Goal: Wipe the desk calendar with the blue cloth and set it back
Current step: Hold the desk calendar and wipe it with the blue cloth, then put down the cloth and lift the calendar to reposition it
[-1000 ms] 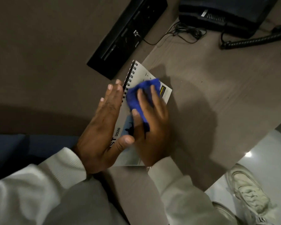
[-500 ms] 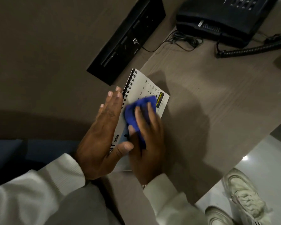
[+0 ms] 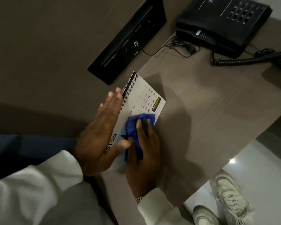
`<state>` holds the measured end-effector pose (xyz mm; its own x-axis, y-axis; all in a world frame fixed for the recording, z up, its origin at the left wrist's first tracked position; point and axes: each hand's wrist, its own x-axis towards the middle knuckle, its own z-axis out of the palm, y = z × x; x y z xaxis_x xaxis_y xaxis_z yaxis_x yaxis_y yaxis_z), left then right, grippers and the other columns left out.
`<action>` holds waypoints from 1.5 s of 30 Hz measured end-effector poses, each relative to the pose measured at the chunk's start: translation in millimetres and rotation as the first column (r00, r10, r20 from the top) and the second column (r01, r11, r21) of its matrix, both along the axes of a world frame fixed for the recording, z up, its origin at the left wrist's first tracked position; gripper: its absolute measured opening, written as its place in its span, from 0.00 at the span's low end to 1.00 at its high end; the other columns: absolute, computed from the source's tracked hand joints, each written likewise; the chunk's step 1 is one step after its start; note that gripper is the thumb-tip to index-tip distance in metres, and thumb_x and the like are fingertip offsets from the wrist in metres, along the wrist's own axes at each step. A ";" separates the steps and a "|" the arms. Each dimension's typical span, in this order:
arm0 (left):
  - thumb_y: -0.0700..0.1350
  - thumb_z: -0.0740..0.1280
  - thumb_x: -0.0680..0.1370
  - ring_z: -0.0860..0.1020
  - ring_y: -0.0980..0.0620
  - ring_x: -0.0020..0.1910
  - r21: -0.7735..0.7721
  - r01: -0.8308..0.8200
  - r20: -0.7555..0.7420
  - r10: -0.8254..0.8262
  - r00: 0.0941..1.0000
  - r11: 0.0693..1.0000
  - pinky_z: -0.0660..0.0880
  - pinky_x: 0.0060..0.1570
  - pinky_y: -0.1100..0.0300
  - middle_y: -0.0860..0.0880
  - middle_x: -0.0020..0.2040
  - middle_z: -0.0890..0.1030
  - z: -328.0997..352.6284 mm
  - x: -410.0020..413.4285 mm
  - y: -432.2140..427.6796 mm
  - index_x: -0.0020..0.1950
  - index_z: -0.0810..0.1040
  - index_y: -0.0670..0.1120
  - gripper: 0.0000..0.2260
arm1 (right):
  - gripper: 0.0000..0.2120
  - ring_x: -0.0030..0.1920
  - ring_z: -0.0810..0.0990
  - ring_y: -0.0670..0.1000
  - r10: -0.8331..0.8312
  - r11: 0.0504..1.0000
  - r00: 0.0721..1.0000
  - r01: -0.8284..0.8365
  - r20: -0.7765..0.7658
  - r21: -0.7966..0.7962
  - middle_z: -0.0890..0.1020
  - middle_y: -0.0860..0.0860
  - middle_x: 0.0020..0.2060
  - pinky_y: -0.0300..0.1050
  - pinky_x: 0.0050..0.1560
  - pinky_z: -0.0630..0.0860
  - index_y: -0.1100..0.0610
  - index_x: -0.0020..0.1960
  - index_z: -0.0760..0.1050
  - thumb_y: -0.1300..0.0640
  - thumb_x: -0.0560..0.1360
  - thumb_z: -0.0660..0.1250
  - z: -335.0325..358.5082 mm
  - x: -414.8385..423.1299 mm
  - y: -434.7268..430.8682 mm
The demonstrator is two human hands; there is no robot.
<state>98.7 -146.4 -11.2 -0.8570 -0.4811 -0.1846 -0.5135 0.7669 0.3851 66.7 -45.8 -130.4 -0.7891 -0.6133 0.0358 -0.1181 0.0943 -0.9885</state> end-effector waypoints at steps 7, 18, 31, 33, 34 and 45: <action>0.69 0.46 0.76 0.41 0.51 0.80 -0.023 0.004 0.020 -0.003 1.000 1.000 0.45 0.78 0.46 0.48 0.81 0.42 0.7 -0.4 0.2 0.79 0.41 0.41 0.42 | 0.23 0.76 0.65 0.52 -0.064 0.998 0.992 0.064 0.108 0.001 0.69 0.54 0.75 0.40 0.74 0.61 0.49 0.75 0.64 0.46 0.82 0.56 13.6 -56.9 -53.9; 0.66 0.47 0.78 0.45 0.50 0.81 -0.164 0.043 0.051 -0.035 0.998 0.985 0.45 0.78 0.52 0.47 0.80 0.45 2.0 4.1 -1.2 0.79 0.39 0.46 0.37 | 0.23 0.68 0.72 0.37 0.054 0.977 0.966 -0.103 0.251 0.187 0.74 0.45 0.70 0.39 0.68 0.72 0.37 0.74 0.61 0.45 0.80 0.60 25.4 -22.3 -0.4; 0.69 0.41 0.75 0.49 0.44 0.80 -0.190 -0.297 0.142 0.326 0.935 0.936 0.51 0.76 0.40 0.43 0.81 0.51 26.5 -0.1 32.9 0.79 0.48 0.43 0.41 | 0.28 0.57 0.82 0.60 0.698 0.581 0.714 -0.610 0.054 0.539 0.83 0.64 0.57 0.45 0.67 0.74 0.63 0.65 0.76 0.43 0.77 0.59 71.8 -205.0 41.3; 0.69 0.42 0.75 0.48 0.45 0.80 -0.156 -0.497 0.036 0.508 0.861 0.853 0.49 0.76 0.39 0.43 0.81 0.51 26.7 4.6 51.1 0.79 0.51 0.43 0.41 | 0.29 0.65 0.78 0.61 0.790 0.575 0.551 -0.515 -0.268 0.636 0.80 0.62 0.64 0.47 0.72 0.65 0.62 0.67 0.75 0.42 0.81 0.51 48.9 -246.9 40.3; 0.69 0.42 0.75 0.47 0.45 0.80 -0.125 -0.605 -0.028 0.607 0.795 0.786 0.47 0.76 0.39 0.44 0.81 0.51 24.8 7.3 61.9 0.79 0.53 0.43 0.40 | 0.30 0.66 0.76 0.64 0.819 0.542 0.477 -0.468 -0.317 0.698 0.78 0.62 0.66 0.51 0.70 0.65 0.61 0.69 0.74 0.41 0.81 0.48 37.6 -265.1 39.4; 0.58 0.52 0.77 0.51 0.53 0.79 0.403 -0.904 -0.244 0.969 0.043 0.142 0.47 0.73 0.74 0.45 0.81 0.52 -1.7 -21.4 148.1 0.79 0.48 0.43 0.35 | 0.40 0.74 0.58 0.74 0.946 0.276 0.214 -0.146 -0.242 0.950 0.59 0.62 0.78 0.75 0.66 0.62 0.51 0.79 0.54 0.30 0.74 0.48 10.3 -304.0 42.7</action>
